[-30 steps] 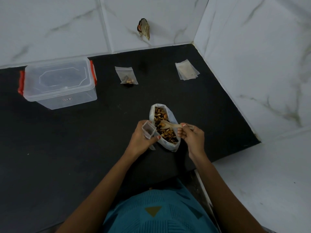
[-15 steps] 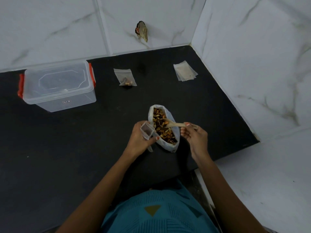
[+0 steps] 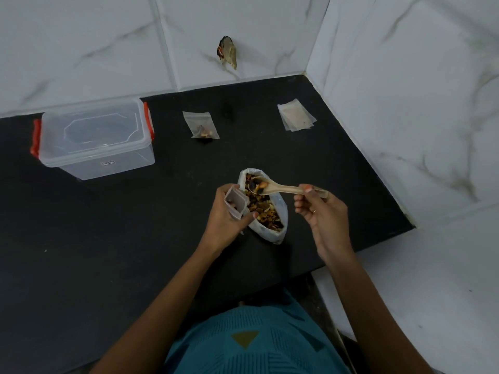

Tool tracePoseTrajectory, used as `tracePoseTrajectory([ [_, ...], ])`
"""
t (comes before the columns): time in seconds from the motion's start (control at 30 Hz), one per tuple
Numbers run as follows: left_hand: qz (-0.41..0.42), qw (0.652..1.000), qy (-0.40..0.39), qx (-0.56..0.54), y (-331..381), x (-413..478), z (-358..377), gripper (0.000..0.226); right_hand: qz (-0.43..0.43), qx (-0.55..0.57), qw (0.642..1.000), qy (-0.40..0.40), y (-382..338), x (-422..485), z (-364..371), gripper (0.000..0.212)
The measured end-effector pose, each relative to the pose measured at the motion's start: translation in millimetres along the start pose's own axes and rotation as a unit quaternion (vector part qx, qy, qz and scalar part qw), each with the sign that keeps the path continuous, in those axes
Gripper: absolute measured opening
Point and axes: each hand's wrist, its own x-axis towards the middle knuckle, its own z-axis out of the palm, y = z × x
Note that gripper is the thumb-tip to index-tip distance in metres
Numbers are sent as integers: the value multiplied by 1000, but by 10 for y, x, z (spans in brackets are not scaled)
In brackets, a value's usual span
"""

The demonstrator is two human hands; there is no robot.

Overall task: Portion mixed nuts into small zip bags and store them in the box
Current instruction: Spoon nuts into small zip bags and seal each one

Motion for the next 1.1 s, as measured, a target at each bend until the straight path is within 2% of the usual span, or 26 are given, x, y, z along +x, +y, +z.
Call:
tracePoseTrajectory([
  [0.13, 24, 1000, 15, -10, 118, 6, 30, 60, -62, -31, 997, -39, -111, -149, 95, 15],
  [0.27, 49, 998, 14, -24, 197, 7, 57, 61, -163, -153, 974, -48, -64, -260, 188, 12],
  [0.33, 56, 998, 23, -21, 231, 3, 71, 60, -218, -228, 947, -62, -8, -293, 217, 12],
  [0.43, 69, 997, 37, -7, 266, -22, 68, 59, -301, -327, 889, -110, 61, -319, 233, 15],
  [0.53, 75, 996, 41, 18, 292, -60, 48, 57, -336, -385, 845, -160, 79, -319, 237, 30],
  [0.63, 72, 996, 40, 28, 296, -94, 50, 55, -373, -445, 796, -168, 87, -306, 234, 38],
  [0.97, 93, 995, 32, 10, 288, -73, 8, 53, -412, -337, 837, -125, -45, -352, 222, 28],
  [1.1, 95, 995, 27, 9, 276, -89, 4, 54, -420, -338, 832, -134, -34, -379, 185, 27],
])
